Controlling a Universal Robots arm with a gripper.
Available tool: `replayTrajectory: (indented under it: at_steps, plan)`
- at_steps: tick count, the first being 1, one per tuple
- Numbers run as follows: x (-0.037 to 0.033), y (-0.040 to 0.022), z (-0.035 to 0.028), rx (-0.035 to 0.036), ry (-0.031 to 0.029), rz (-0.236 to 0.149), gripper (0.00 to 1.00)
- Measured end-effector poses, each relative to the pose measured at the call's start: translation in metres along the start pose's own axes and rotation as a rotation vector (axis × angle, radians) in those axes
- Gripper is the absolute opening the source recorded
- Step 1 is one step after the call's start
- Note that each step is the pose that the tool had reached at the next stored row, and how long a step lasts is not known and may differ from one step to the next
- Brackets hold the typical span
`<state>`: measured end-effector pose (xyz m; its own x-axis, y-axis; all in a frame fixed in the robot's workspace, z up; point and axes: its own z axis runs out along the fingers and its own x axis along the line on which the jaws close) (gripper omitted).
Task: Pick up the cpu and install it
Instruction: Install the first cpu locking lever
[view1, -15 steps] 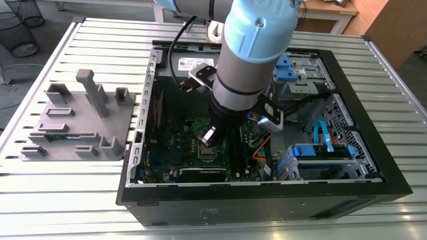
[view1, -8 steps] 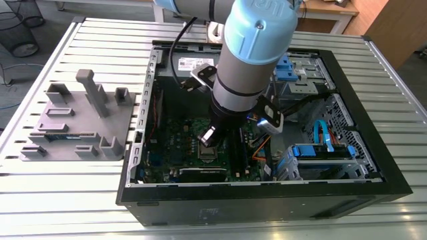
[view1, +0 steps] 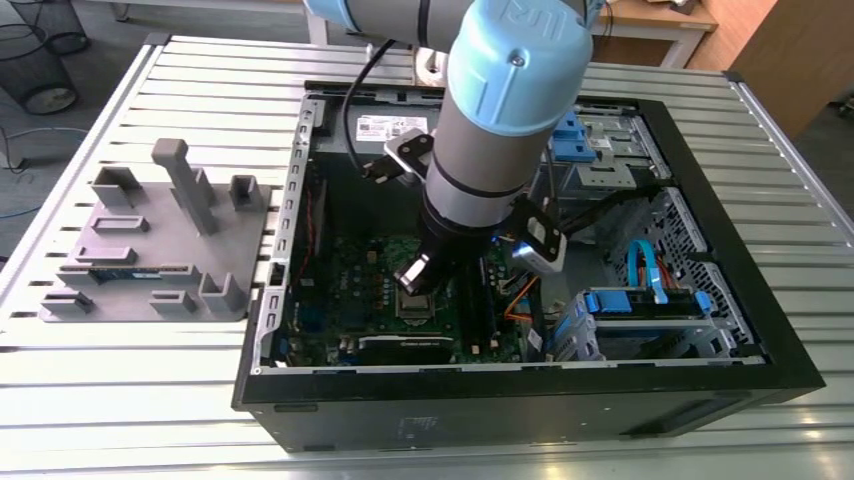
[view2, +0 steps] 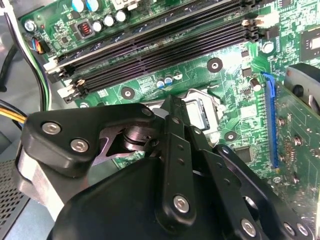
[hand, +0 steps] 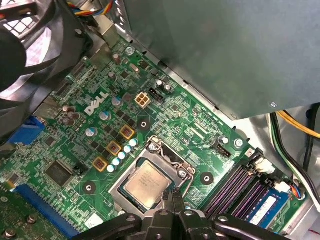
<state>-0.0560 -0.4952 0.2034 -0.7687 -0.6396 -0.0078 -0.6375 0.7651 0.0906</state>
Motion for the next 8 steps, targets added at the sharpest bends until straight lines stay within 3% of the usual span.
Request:
replayTrajectory:
  at_steps: [8]
  plan:
    - [0.0012,-0.0015,0.0027,0.0002,-0.0017,0.019,0.11]
